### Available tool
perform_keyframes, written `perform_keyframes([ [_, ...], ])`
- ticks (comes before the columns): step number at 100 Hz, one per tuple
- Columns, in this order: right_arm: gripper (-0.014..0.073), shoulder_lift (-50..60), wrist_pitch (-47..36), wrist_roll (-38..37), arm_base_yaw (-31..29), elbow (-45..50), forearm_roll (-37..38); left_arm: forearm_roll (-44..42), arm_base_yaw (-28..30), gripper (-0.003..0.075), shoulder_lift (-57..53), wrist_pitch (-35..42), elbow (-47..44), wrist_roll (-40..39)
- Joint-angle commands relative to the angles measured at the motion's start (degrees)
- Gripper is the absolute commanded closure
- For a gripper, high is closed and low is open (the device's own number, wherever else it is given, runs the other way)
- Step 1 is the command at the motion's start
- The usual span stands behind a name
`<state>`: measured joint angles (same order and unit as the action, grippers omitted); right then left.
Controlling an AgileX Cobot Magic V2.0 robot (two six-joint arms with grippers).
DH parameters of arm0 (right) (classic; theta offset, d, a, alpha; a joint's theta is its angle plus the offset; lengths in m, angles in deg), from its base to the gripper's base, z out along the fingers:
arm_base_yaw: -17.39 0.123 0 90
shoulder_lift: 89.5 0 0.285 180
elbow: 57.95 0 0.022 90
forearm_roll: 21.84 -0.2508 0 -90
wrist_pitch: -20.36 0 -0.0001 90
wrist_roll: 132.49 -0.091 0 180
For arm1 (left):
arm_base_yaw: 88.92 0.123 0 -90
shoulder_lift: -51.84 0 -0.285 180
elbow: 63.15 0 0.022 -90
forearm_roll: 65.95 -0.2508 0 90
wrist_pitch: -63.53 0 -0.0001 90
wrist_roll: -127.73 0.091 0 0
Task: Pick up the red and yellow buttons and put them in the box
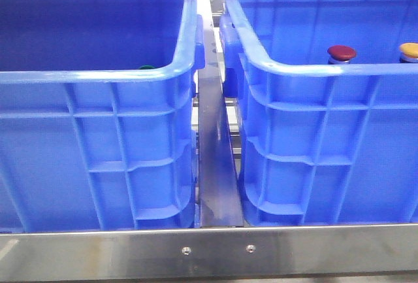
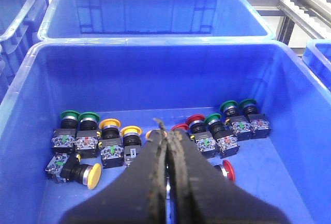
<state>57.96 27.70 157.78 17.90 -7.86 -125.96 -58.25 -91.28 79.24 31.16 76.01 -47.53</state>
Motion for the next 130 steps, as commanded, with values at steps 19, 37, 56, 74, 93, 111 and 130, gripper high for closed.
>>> perform_keyframes([
  [19,0.0661,-0.2,1.6,0.1,0.0,-1.6,-6.0,-0.9,0.3,0.0739,0.2,13.5,-3.0,-0.6],
  [37,0.0661,-0.2,1.6,0.1,0.0,-1.6,-6.0,-5.0,0.3,0.0739,-3.7,22.2,-11.8,-0.6],
  [56,0.0661,-0.2,1.6,0.1,0.0,-1.6,-6.0,-9.5,0.3,0.0739,-10.5,26.9,-20.3,-0.6],
  [74,0.0661,-0.2,1.7,0.1,0.0,-1.6,-6.0,-11.1,0.3,0.0739,-17.2,27.0,-26.4,-0.6],
  [93,0.0661,-0.2,1.7,0.1,0.0,-1.6,-6.0,-11.9,0.3,0.0739,-21.4,27.3,-30.7,-0.6],
  [111,0.0661,-0.2,1.7,0.1,0.0,-1.6,-6.0,-11.9,0.3,0.0739,-21.7,28.2,-32.4,-0.6],
  [130,0.0661,-0.2,1.7,0.1,0.0,-1.6,-6.0,-12.0,0.3,0.0739,-21.7,33.2,-34.8,-0.6],
])
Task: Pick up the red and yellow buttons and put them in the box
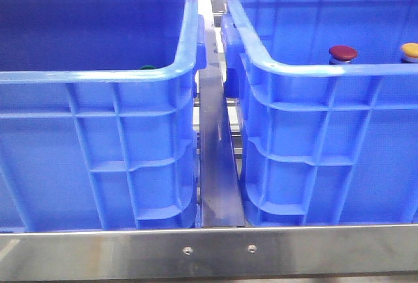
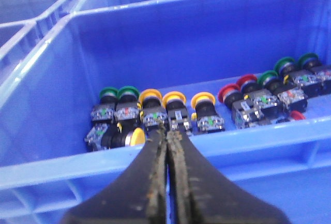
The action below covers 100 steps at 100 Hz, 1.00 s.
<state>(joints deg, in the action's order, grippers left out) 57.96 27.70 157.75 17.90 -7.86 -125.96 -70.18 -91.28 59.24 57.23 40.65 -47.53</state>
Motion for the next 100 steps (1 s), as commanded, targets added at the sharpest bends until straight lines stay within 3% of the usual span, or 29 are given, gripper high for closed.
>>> perform_keyframes([
  [1,0.0661,-0.2,1.7,0.2,0.0,-1.6,-6.0,0.0,0.3,0.0739,-1.7,7.6,0.5,-0.6],
  [38,0.0661,-0.2,1.7,0.2,0.0,-1.6,-6.0,0.0,0.3,0.0739,-1.7,13.8,-3.6,-0.6],
  [100,0.0661,-0.2,1.7,0.2,0.0,-1.6,-6.0,0.0,0.3,0.0739,-1.7,13.6,-3.6,-0.6],
])
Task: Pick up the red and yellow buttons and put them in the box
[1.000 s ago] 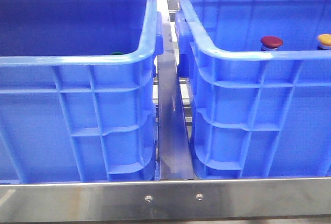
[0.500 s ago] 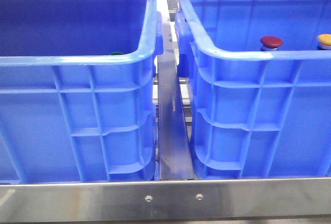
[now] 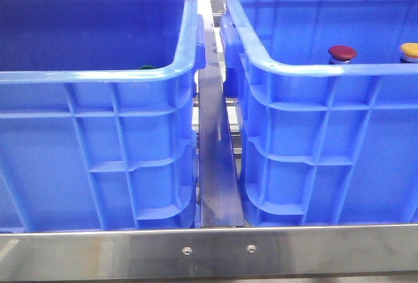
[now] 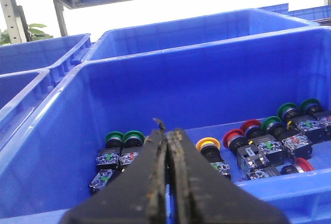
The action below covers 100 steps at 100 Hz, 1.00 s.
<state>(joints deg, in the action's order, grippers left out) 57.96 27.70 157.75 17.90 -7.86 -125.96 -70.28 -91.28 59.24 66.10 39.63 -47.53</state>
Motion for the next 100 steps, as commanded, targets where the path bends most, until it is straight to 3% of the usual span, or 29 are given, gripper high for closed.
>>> perform_keyframes([
  [1,0.0661,-0.2,1.7,0.2,0.0,-1.6,-6.0,0.1,0.3,0.0739,-1.7,4.7,-2.6,-0.6],
  [100,0.0661,-0.2,0.8,0.0,0.0,-1.6,-6.0,0.1,0.3,0.0739,-1.7,4.7,-2.6,-0.6],
])
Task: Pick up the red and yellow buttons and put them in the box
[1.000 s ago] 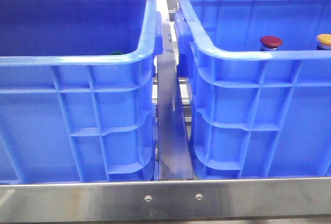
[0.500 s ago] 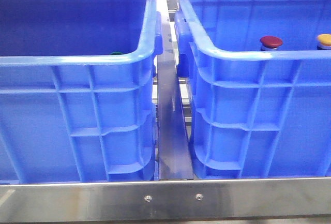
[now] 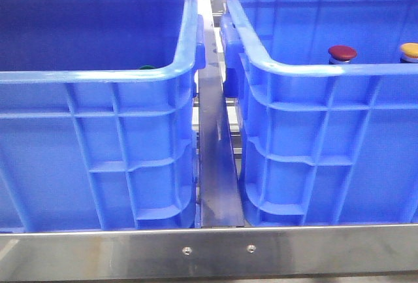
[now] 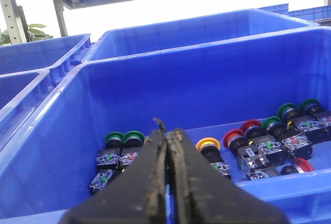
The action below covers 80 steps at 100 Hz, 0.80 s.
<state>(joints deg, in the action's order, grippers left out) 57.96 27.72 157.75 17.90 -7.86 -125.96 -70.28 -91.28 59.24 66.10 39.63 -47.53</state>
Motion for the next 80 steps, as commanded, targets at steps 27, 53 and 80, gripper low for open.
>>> perform_keyframes([
  [27,0.0661,-0.2,0.5,-21.2,0.0,-1.6,17.6,0.1,0.3,0.0739,-1.7,4.7,-2.6,-0.6],
  [53,0.0661,0.5,0.4,-68.7,0.0,-1.6,65.4,0.1,0.3,0.0739,-1.7,4.7,-2.6,-0.6],
  [80,0.0661,5.3,1.1,-107.4,0.0,-1.4,103.1,0.1,0.3,0.0739,-1.7,4.7,-2.6,-0.6],
])
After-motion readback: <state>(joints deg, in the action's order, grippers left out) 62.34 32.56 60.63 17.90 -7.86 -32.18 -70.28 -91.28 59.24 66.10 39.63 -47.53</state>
